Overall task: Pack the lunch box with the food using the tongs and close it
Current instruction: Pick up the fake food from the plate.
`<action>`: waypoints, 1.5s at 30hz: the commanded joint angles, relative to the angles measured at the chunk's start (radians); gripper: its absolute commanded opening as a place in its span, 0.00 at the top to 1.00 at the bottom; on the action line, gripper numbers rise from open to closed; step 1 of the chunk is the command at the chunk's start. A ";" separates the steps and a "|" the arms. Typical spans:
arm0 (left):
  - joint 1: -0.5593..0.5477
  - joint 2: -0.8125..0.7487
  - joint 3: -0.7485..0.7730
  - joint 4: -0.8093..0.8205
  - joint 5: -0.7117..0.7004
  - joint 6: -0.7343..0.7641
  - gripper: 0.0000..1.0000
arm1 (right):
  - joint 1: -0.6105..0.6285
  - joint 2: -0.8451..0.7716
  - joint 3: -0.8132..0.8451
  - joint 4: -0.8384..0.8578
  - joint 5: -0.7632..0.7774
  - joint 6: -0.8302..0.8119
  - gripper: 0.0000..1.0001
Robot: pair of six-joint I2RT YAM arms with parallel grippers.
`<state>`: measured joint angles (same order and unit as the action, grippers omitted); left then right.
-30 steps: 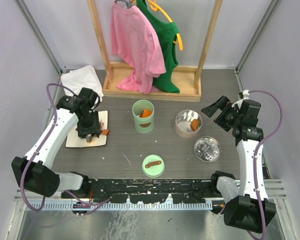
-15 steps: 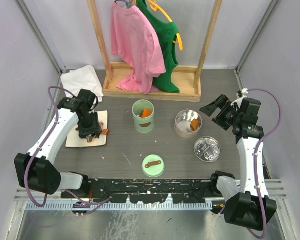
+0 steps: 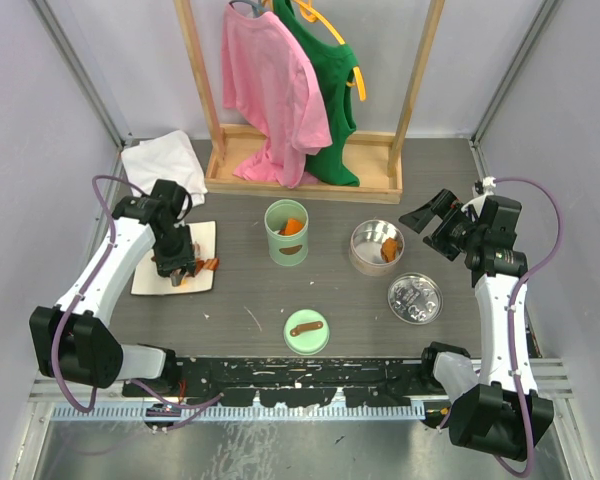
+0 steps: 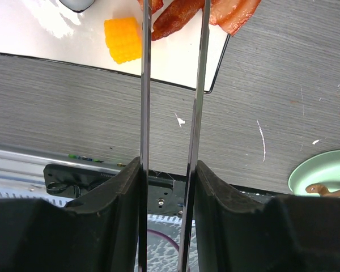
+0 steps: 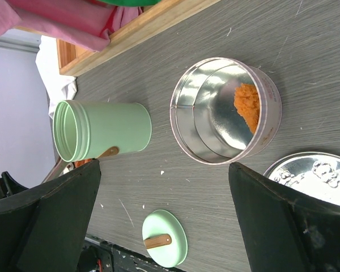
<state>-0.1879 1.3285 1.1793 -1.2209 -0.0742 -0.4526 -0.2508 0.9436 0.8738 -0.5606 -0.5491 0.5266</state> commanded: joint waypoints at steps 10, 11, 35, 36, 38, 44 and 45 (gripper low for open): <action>0.022 -0.051 0.009 0.026 -0.026 0.008 0.76 | -0.003 0.002 0.024 0.040 -0.026 0.010 0.00; 0.023 -0.051 0.009 0.030 -0.028 0.006 0.77 | -0.003 0.002 0.023 0.041 -0.026 0.009 0.00; 0.045 -0.187 0.150 0.039 0.125 -0.019 0.77 | -0.002 0.002 0.016 0.051 -0.034 0.018 0.00; 0.046 -0.192 0.167 0.039 0.156 -0.026 0.77 | -0.002 0.002 0.015 0.053 -0.034 0.019 0.00; 0.045 -0.201 0.194 0.042 0.213 -0.043 0.77 | -0.002 0.002 0.014 0.056 -0.034 0.020 0.00; 0.009 -0.234 0.252 0.085 0.354 -0.104 0.78 | -0.004 -0.005 0.012 0.055 -0.022 0.022 0.00; -0.006 -0.233 0.269 0.084 0.356 -0.109 0.79 | -0.003 -0.007 0.010 0.055 -0.018 0.023 0.00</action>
<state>-0.1581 1.1271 1.3739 -1.2053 0.1669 -0.5148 -0.2508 0.9497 0.8734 -0.5526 -0.5629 0.5339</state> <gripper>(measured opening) 0.316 0.998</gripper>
